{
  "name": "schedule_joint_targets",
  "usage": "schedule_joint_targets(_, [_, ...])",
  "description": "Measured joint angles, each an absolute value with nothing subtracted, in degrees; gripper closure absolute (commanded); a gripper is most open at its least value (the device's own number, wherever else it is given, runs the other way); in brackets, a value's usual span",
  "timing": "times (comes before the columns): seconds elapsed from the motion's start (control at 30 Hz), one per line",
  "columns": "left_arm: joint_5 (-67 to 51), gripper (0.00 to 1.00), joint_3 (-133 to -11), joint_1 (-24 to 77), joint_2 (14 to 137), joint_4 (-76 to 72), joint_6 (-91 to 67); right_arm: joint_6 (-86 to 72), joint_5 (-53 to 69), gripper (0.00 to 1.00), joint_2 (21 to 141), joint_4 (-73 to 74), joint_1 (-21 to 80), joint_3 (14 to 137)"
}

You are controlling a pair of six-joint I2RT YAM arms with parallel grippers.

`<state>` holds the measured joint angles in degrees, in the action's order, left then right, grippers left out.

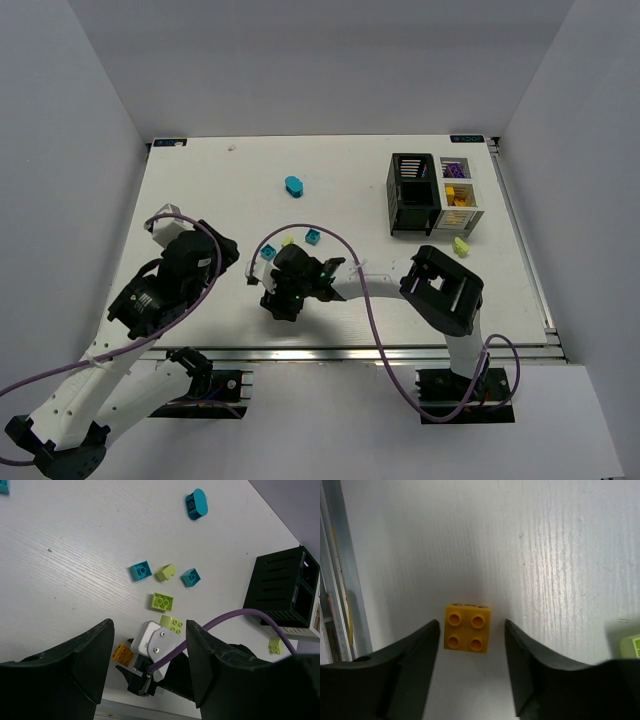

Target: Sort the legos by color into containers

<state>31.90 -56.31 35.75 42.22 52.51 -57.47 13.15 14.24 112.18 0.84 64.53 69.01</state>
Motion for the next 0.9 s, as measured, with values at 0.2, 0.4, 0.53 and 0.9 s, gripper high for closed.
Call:
schedule_joint_targets(0.2, [32.60, 0.34, -56.31, 35.73, 42.19, 52.40, -57.47, 14.17, 14.20, 0.77, 112.05, 1.34, 64.49, 68.77])
schedule_joint_targets(0.4, [32.53, 0.72, -55.75, 35.73, 42.17, 50.43, -57.76, 15.09, 16.51, 1.00, 106.34, 2.70, 60.10, 66.26])
schedule_joint_targets(0.53, [31.27, 0.78, -52.29, 35.73, 42.48, 46.78, -57.63, 16.73, 20.56, 1.00, 96.95, 3.03, 49.08, 65.47])
schedule_joint_targets(0.9, [21.91, 0.42, -45.30, 32.40, 52.71, 35.09, -55.75, 22.35, 25.50, 1.00, 83.88, 13.39, 13.61, 70.89])
